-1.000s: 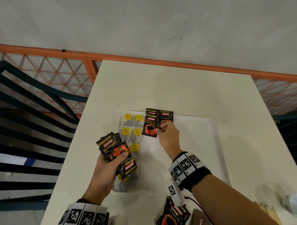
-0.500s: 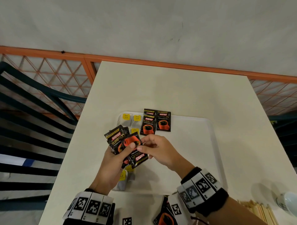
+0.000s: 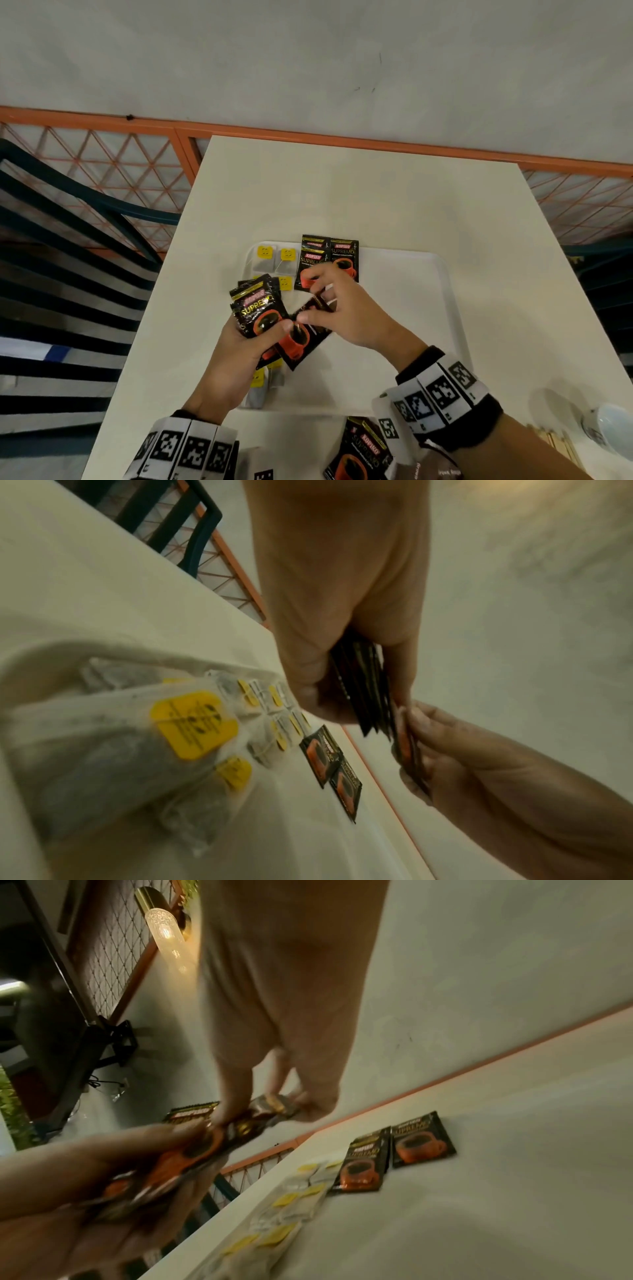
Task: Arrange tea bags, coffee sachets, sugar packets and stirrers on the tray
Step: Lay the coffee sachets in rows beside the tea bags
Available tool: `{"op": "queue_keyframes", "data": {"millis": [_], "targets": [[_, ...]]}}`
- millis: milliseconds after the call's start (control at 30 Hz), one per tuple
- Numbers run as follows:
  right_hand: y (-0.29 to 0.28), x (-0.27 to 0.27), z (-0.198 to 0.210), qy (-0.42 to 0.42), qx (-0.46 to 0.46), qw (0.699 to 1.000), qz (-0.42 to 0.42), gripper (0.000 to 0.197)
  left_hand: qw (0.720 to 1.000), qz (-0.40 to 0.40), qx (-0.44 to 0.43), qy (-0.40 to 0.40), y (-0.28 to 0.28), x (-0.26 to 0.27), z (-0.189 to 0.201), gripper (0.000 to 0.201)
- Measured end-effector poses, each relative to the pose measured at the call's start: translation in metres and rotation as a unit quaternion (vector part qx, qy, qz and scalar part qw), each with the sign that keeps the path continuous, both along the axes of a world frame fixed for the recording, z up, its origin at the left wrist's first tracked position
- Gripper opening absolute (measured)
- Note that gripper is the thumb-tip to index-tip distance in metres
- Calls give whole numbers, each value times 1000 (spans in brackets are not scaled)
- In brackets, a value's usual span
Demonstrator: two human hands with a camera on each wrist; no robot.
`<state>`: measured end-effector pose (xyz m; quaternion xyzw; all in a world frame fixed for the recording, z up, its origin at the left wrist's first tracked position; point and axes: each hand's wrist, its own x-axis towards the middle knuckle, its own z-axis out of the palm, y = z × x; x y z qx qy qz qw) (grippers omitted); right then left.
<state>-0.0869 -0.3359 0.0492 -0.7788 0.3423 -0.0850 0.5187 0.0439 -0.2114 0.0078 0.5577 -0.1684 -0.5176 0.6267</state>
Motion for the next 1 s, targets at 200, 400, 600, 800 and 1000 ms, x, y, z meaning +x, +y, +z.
{"op": "queue_keyframes", "data": {"millis": [200, 400, 600, 800, 1000], "targets": [[17, -1, -7, 68, 153, 980, -109, 35, 991, 130, -24, 24, -6, 0, -4, 78], [17, 3, -19, -32, 238, 959, -153, 11, 997, 81, -9, 19, -9, -2, -8, 89], [-11, -9, -33, -35, 219, 939, -264, 9, 997, 65, 8, 48, -6, -4, -10, 83], [-44, -15, -59, 29, 148, 917, -368, 13, 996, 53, 14, 69, -4, -1, -6, 99], [-59, -8, -69, 80, 71, 920, -377, 16, 992, 46, 23, 115, -2, 1, -5, 48]]}}
